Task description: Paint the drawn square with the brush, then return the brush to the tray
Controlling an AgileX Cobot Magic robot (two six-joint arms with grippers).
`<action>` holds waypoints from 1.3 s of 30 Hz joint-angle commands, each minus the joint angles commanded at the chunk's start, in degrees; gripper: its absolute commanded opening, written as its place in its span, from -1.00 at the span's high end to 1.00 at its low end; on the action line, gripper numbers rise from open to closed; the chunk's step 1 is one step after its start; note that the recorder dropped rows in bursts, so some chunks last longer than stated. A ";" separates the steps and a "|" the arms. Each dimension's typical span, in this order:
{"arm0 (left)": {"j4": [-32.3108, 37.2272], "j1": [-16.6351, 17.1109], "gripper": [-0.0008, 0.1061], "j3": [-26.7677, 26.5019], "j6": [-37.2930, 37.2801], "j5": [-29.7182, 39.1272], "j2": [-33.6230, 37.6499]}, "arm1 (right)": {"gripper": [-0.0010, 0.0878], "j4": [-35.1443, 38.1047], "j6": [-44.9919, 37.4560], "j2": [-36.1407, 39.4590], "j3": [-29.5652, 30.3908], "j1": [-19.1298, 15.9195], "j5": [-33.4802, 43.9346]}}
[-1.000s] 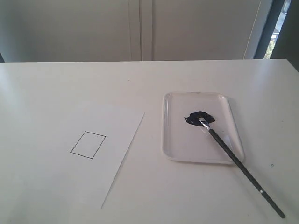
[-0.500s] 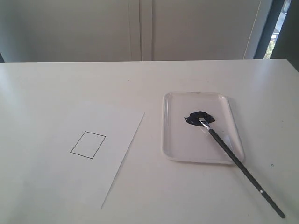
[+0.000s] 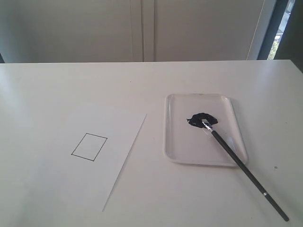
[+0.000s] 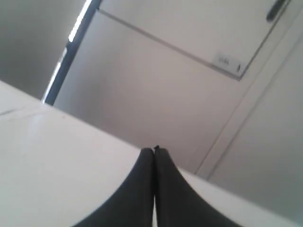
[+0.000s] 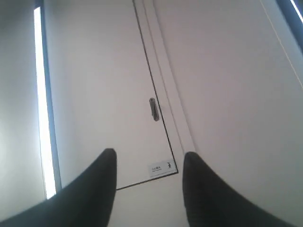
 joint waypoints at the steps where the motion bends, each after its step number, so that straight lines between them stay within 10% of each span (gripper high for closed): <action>1: 0.00 0.00 0.99 -2.11 0.00 3.79 0.00 | 0.02 -0.94 -0.14 0.00 -1.23 0.00 4.78; 8: -10.62 0.00 0.99 -21.61 7.40 23.42 10.46 | 0.02 -5.34 -3.53 3.67 -19.44 0.00 41.01; 14: -46.06 0.00 0.99 -40.72 52.74 45.19 32.55 | 0.02 -3.45 -12.07 29.48 -44.11 0.00 75.08; 22: -48.43 0.00 0.99 -44.79 64.32 51.58 46.21 | 0.02 -6.12 -13.10 43.45 -50.54 0.00 72.84; 39: -52.35 0.00 0.99 -44.79 67.40 40.48 47.47 | 0.13 -12.82 -13.11 45.83 -50.54 0.00 74.03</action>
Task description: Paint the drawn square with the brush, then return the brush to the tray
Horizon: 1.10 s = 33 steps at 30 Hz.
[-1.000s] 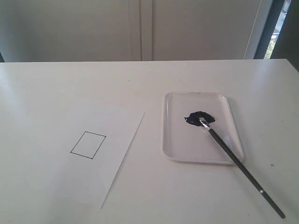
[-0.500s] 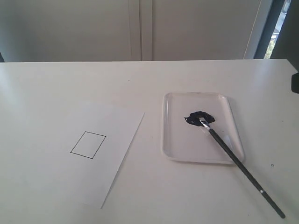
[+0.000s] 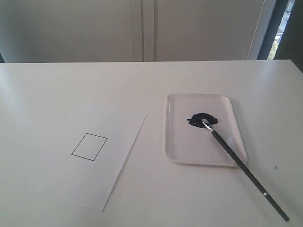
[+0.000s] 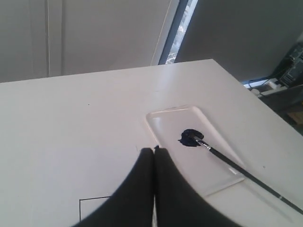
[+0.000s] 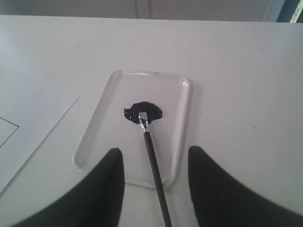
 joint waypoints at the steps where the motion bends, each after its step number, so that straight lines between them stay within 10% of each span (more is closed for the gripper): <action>1: 1.11 0.00 0.99 0.00 -0.26 -0.53 0.00 | 0.15 0.00 0.00 1.31 0.00 0.00 1.76; 20: 1.25 0.00 0.99 0.00 -1.35 -1.48 0.00 | 0.19 0.69 -3.20 12.42 0.37 0.00 2.50; 33: 24.61 0.00 0.99 4.54 -12.05 1.70 14.17 | 0.19 0.76 -3.15 12.42 0.37 0.00 -2.08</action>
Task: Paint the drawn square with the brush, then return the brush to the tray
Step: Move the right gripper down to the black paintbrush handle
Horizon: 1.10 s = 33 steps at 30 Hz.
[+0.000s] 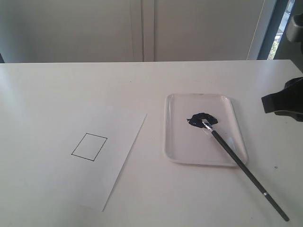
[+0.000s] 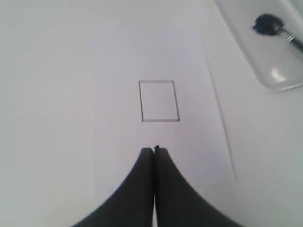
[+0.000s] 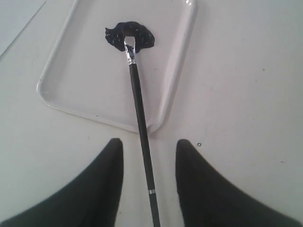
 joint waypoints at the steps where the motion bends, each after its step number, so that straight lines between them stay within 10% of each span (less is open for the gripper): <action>1: -0.15 0.00 0.99 0.46 0.00 0.00 1.21 | 0.19 0.00 0.00 0.00 0.00 0.00 0.23; 33: -6.57 0.00 0.99 5.49 6.37 -4.76 8.07 | 0.19 -3.66 -4.48 29.33 9.63 0.00 -7.33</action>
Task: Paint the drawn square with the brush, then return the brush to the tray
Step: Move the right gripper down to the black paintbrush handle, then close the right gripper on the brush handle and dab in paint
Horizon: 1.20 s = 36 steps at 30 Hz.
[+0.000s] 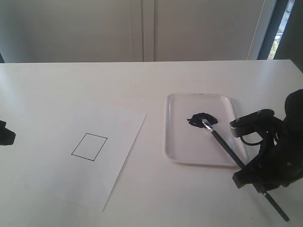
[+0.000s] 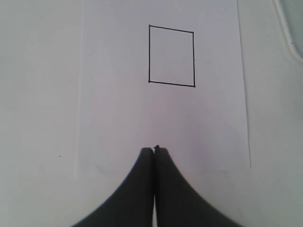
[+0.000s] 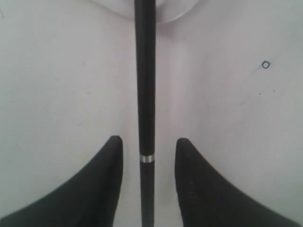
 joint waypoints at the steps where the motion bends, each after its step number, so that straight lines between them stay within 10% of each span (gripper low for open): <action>1: -0.14 0.00 0.99 0.00 0.27 0.00 0.00 | 0.19 0.00 0.00 0.00 0.00 0.00 -0.12; 19: -0.68 0.00 0.99 0.00 1.06 0.01 0.00 | 0.19 1.13 0.00 7.37 0.00 0.00 -1.99; 29: -0.68 0.00 0.99 0.00 1.05 -0.10 0.00 | 0.98 1.13 0.00 7.50 0.00 0.00 -4.76; 36: -0.68 0.00 0.99 0.00 1.05 -0.10 0.00 | 0.98 1.13 0.00 7.50 0.00 0.00 -4.66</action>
